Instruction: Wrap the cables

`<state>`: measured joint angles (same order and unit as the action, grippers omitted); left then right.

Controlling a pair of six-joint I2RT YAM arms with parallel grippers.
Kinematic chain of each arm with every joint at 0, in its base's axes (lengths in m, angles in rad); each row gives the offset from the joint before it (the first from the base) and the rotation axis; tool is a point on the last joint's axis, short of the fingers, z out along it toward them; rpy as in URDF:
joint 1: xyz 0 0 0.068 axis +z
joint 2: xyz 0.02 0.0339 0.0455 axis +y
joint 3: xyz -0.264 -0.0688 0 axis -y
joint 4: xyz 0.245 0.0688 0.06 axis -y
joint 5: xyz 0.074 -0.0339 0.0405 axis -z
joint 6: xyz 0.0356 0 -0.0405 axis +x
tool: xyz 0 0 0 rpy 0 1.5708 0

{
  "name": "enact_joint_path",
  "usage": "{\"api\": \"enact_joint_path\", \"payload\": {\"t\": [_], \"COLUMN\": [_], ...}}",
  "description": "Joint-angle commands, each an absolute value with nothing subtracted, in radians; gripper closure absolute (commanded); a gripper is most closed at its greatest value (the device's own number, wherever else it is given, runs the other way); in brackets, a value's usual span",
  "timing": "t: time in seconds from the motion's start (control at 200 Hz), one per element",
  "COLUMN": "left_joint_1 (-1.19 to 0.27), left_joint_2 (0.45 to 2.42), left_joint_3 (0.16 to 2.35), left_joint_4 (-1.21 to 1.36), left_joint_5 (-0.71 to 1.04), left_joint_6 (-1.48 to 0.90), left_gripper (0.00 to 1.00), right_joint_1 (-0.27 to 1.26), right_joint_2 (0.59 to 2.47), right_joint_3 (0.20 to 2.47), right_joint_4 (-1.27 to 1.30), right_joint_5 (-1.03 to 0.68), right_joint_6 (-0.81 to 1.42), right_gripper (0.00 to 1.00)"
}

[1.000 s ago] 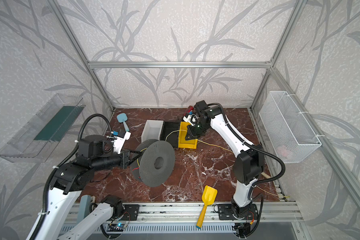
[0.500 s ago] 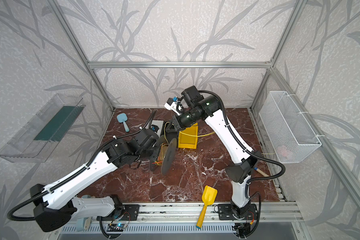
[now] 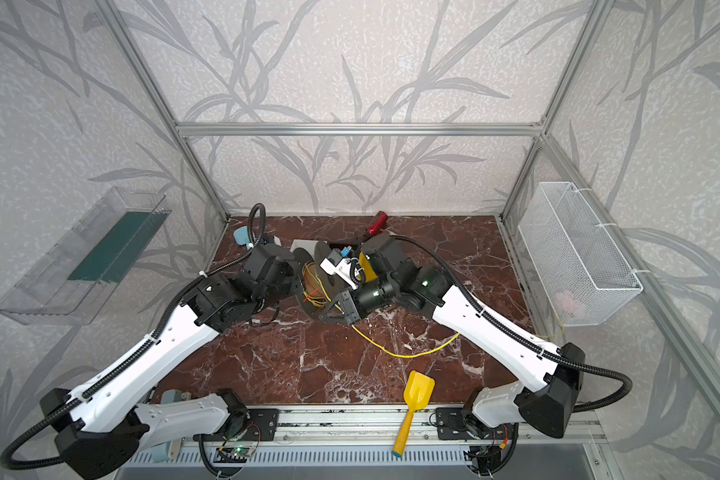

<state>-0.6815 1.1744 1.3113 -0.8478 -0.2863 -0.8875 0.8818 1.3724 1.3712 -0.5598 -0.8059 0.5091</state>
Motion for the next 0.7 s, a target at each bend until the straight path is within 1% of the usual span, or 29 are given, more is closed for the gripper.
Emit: {"api": "enact_joint_path", "payload": {"t": [0.0, 0.125, 0.18, 0.28, 0.33, 0.35, 0.475, 0.625, 0.66, 0.695], "left_joint_1": [-0.637, -0.619, -0.604, -0.568, -0.554, -0.551, -0.541, -0.520, -0.512, -0.500], "left_joint_2": [1.189, 1.207, 1.207, 1.190, 1.182, 1.181, 1.174, 1.154, 1.150, 1.147], "left_joint_3": [1.393, 1.444, 1.457, 1.475, 1.486, 1.493, 1.524, 1.521, 1.522, 1.523], "left_joint_4": [-0.757, -0.754, -0.743, -0.739, -0.747, -0.753, -0.788, -0.796, -0.796, -0.795], "left_joint_5": [-0.324, -0.292, -0.257, -0.203, -0.186, -0.181, -0.167, -0.172, -0.167, -0.159], "left_joint_6": [-0.966, -0.972, -0.971, -0.965, -0.959, -0.954, -0.933, -0.925, -0.921, -0.918], "left_gripper": [1.00, 1.00, 1.00, 1.00, 1.00, 1.00, 1.00, 1.00, 1.00, 1.00], "right_joint_1": [0.938, 0.989, 0.993, 0.995, 0.995, 0.994, 1.000, 1.007, 1.008, 1.009], "right_joint_2": [1.312, 1.302, 1.293, 1.252, 1.227, 1.220, 1.187, 1.163, 1.155, 1.148], "right_joint_3": [1.306, 1.231, 1.178, 1.041, 0.971, 0.946, 0.833, 0.792, 0.789, 0.784], "right_joint_4": [-0.509, -0.532, -0.520, -0.466, -0.428, -0.406, -0.329, -0.355, -0.373, -0.392], "right_joint_5": [-0.798, -0.746, -0.751, -0.738, -0.724, -0.724, -0.720, -0.721, -0.721, -0.720], "right_joint_6": [0.502, 0.462, 0.468, 0.491, 0.512, 0.520, 0.564, 0.565, 0.558, 0.552], "right_gripper": [1.00, 0.99, 0.96, 0.82, 0.74, 0.73, 0.72, 0.72, 0.74, 0.79]}}
